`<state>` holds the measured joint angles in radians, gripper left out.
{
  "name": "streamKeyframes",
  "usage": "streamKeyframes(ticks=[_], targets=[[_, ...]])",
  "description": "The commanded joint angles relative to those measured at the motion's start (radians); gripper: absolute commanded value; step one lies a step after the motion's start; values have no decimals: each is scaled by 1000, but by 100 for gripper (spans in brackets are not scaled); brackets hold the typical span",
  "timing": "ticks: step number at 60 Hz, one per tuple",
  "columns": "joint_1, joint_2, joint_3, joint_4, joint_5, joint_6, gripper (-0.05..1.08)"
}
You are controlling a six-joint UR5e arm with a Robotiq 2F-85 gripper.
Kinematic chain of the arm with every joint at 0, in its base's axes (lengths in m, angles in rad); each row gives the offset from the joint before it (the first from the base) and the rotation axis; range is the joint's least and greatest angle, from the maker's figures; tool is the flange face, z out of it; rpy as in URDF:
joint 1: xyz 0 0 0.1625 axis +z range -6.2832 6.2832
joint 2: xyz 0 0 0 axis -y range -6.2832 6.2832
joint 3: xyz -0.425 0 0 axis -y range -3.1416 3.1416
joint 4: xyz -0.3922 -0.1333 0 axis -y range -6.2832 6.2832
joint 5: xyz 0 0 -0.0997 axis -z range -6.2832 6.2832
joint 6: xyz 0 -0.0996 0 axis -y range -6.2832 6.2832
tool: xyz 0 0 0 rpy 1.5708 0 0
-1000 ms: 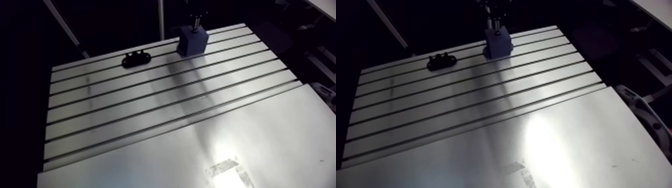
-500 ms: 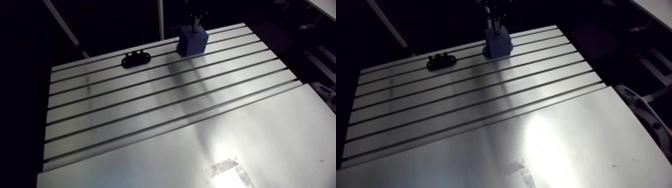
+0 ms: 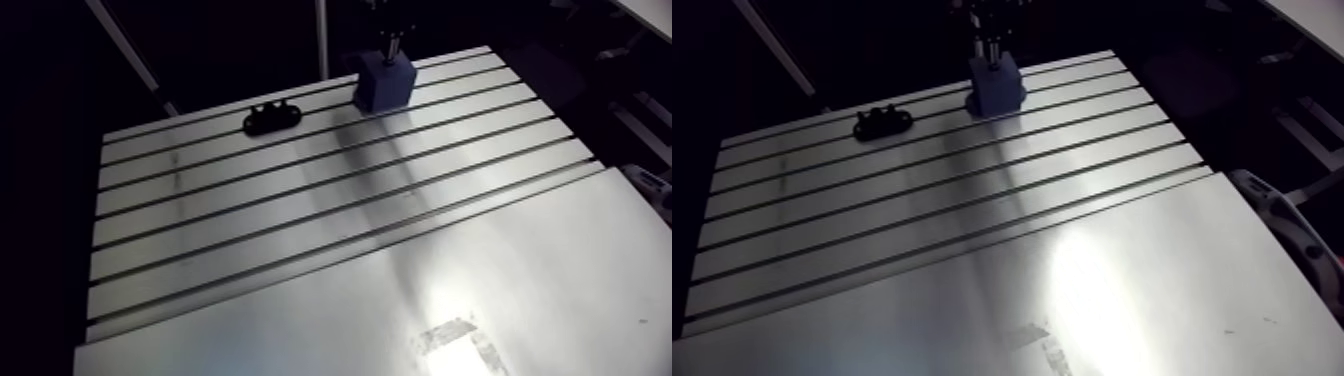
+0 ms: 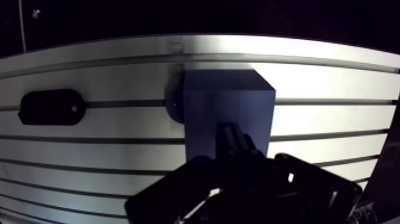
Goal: Pick up the M10 bolt and insert it into the hex recess until seated.
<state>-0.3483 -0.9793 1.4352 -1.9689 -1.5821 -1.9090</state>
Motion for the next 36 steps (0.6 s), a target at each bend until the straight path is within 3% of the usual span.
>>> streamKeyframes(ticks=[1,36], targets=[[0,0,3,0,0,-5,108],[0,0,6,0,0,-9,108]])
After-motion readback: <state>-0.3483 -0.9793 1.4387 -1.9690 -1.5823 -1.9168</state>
